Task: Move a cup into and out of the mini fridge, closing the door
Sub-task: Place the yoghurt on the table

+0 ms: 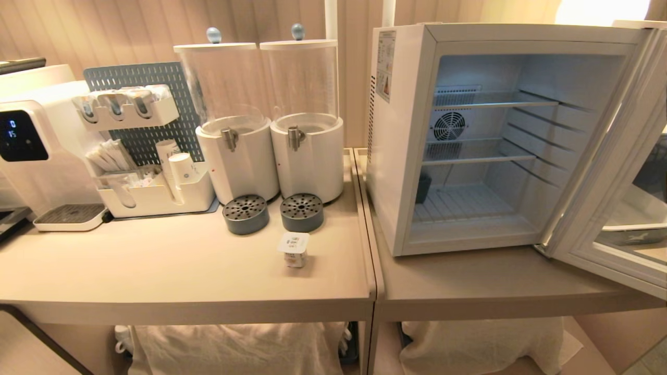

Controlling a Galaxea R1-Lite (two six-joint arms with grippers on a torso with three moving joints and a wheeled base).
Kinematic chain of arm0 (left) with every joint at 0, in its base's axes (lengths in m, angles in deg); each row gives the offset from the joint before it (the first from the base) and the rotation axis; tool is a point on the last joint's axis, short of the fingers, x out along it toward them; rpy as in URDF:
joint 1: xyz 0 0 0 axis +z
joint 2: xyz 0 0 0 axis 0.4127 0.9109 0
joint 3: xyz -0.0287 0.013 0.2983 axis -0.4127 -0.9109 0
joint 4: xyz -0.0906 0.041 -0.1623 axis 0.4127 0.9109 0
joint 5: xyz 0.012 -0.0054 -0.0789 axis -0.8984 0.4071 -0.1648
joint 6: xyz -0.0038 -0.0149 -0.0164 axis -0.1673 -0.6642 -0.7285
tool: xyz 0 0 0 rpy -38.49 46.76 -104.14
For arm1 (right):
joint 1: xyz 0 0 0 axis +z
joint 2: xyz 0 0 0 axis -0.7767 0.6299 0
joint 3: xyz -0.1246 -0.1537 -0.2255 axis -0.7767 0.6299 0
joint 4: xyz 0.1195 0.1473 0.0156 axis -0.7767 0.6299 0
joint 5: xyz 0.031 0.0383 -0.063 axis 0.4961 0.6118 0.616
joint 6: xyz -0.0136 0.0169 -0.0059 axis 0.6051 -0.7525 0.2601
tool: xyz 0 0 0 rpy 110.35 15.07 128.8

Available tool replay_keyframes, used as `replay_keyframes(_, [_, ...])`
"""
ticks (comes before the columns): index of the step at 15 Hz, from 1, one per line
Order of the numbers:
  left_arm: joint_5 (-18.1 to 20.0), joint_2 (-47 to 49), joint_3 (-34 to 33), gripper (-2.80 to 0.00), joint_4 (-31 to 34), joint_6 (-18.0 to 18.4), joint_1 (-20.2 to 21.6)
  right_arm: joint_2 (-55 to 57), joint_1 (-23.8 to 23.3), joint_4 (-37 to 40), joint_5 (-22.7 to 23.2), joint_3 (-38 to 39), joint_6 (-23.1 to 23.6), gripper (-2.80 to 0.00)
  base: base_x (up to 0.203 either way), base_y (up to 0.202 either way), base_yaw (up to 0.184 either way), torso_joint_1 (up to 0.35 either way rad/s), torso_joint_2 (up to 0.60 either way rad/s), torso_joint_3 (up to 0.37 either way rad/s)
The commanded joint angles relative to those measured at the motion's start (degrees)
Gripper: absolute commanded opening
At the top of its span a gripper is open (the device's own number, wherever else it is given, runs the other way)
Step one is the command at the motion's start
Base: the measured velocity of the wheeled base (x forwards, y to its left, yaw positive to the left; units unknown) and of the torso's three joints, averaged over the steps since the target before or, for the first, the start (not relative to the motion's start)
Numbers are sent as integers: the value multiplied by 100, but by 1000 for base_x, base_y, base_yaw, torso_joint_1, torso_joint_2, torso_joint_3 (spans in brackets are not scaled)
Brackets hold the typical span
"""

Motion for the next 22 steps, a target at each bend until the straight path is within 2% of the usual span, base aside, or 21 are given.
replay_keyframes(1, [0, -2, -2, -280, 3, -2, 1, -135, -6, -981, 97, 795, 114, -280, 0, 0, 0, 0, 0, 0])
replay_keyframes(3, [0, -2, -2, -280, 3, -2, 1, -135, -9, -1379, 351, 1483, 290, -280, 0, 0, 0, 0, 0, 0])
replay_keyframes(5, [0, -2, -2, -280, 3, -2, 2, -135, -7, -1262, 557, 1958, 502, -280, 0, 0, 0, 0, 0, 0])
replay_keyframes(6, [0, -2, -2, -280, 3, -2, 1, -111, -4, -1043, 617, 1913, 484, -280, 0, 0, 0, 0, 0, 0])
replay_keyframes(14, [0, -2, 7, -280, 12, 7, 1, -135, -4, -1084, 618, 1916, 436, -280, 0, 12, 0, 0, 0, 1])
replay_keyframes(22, [0, -2, 7, -280, 12, 7, 3, -135, -4, -1075, 600, 1916, 410, -280, 0, 188, 1, 4, 2, 3])
